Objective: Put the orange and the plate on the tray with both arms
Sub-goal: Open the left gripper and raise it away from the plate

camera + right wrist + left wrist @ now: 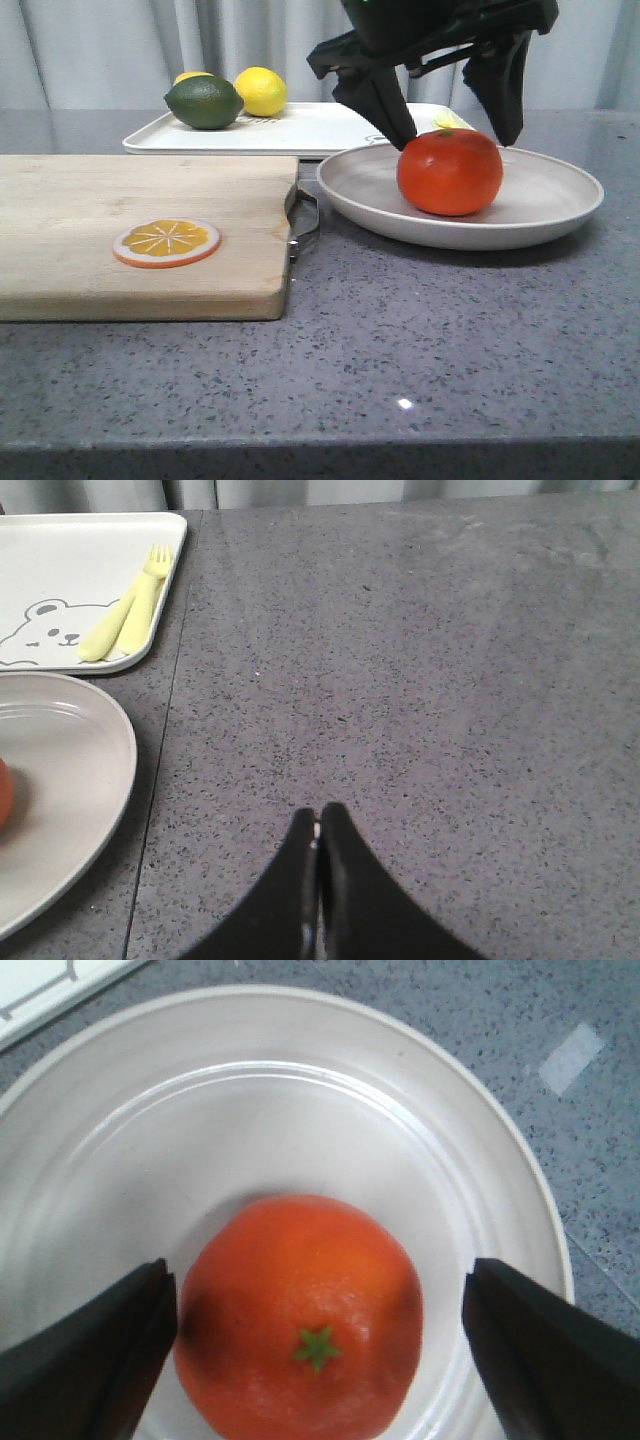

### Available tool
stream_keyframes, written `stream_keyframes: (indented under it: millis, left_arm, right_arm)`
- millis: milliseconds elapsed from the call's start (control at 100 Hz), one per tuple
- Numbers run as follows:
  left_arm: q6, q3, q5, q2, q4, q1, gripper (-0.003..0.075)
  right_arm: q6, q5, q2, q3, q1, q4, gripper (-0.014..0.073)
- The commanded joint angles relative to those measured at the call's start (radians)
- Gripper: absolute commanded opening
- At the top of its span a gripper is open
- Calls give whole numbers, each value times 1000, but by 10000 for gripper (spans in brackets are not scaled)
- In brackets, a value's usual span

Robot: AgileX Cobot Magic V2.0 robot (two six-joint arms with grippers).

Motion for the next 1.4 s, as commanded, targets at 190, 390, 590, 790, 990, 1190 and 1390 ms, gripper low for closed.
stream_keyframes:
  millis: [190, 390, 590, 790, 990, 1190, 1390]
  left_arm:
    - [-9, -34, -18, -134, 18, -1, 377]
    - [-9, 79, -76, -253, 37, -1, 205]
    - [-21, 334, -230, -458, 71, 7, 58]
    - [-28, 580, -274, -665, 71, 77, -20]
    - [-38, 801, -293, -888, 71, 156, -20]
    - [-47, 986, -333, -1136, 71, 169, -20]
    - [-51, 1124, -342, -1352, 71, 169, -20]
  right_arm:
    - [1, -61, 9, -37, -5, -7, -66]
    - [1, -63, 9, -37, -3, -7, -66]
    - [1, -19, 9, -37, 30, -7, -66]
    - [1, 18, 9, -37, 37, -7, -66]
    - [1, 39, 10, -37, 37, -7, -66]
    - [1, 86, 24, -56, 37, -7, -66]
    - [-19, 156, 75, -108, 37, 3, -66]
